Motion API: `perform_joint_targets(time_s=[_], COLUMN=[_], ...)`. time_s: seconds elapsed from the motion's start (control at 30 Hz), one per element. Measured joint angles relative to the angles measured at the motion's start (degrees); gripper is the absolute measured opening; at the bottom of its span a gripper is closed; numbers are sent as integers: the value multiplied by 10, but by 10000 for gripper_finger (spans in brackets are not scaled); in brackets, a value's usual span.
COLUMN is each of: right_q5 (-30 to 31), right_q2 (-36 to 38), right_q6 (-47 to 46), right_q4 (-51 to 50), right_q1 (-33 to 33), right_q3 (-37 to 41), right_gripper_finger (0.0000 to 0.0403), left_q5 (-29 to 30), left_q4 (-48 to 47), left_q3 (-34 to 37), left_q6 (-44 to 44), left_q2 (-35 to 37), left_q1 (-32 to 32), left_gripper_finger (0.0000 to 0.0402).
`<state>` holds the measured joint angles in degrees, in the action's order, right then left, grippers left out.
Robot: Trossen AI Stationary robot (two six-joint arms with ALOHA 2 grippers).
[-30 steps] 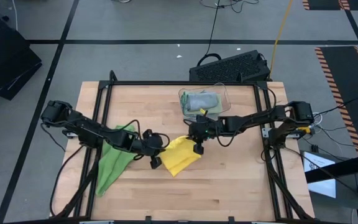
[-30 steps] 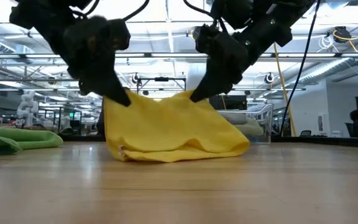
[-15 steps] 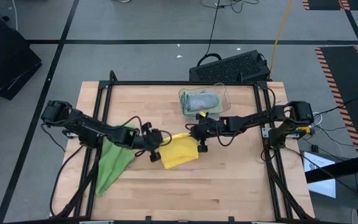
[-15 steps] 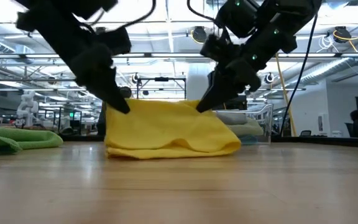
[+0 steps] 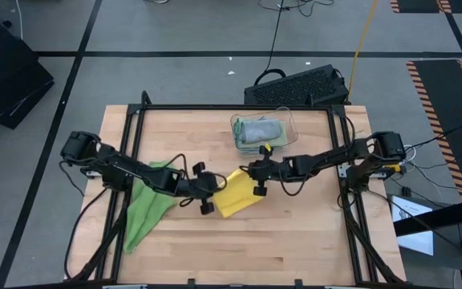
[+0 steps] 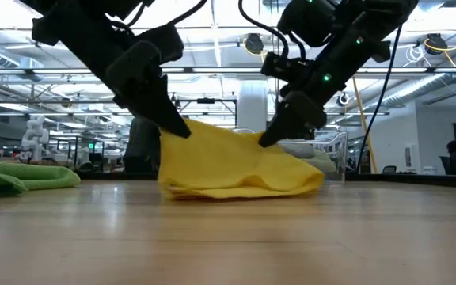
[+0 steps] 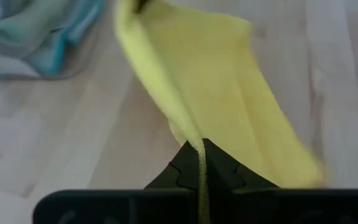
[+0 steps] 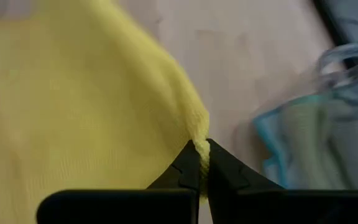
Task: Fold microfiber towels
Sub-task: Fold the yellow towel
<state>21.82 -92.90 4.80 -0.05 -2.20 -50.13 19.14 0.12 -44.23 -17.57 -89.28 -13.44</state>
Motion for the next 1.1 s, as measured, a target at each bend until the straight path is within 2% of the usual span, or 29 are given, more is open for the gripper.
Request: perform_joint_targets(time_s=[0.2,0.37,0.57,0.63,0.73,0.83,0.87,0.97,1.1], right_q5=[68,72,-4,-52,-123,-146,-145,-144,-143], right_q2=[0,0,37,45,47,50,49,49,50], right_q6=[0,-21,-95,-110,-121,-149,-147,-121,-118], right_q4=[-1,-5,-51,-67,-72,-83,-81,-80,-86], right_q1=[-35,-58,-57,-47,-26,0,7,26,20], right_q3=[0,0,0,1,0,0,0,0,0], right_gripper_finger=[1,1,1,1,2,2,2,2,2], left_q5=[53,61,66,62,62,56,38,-7,-9], left_q4=[-35,-99,-199,-195,-249,-287,-289,-262,-227], left_q3=[-76,-150,-215,-220,-219,-219,-219,-219,-221], left_q6=[32,39,37,37,51,89,106,141,152], left_q2=[-58,-115,-148,-153,-144,-139,-137,-136,-137], left_q1=[-35,-52,-68,-67,-56,-31,-21,-2,-13], left_gripper_finger=[10,10,10,10,10,10,10,10,10])
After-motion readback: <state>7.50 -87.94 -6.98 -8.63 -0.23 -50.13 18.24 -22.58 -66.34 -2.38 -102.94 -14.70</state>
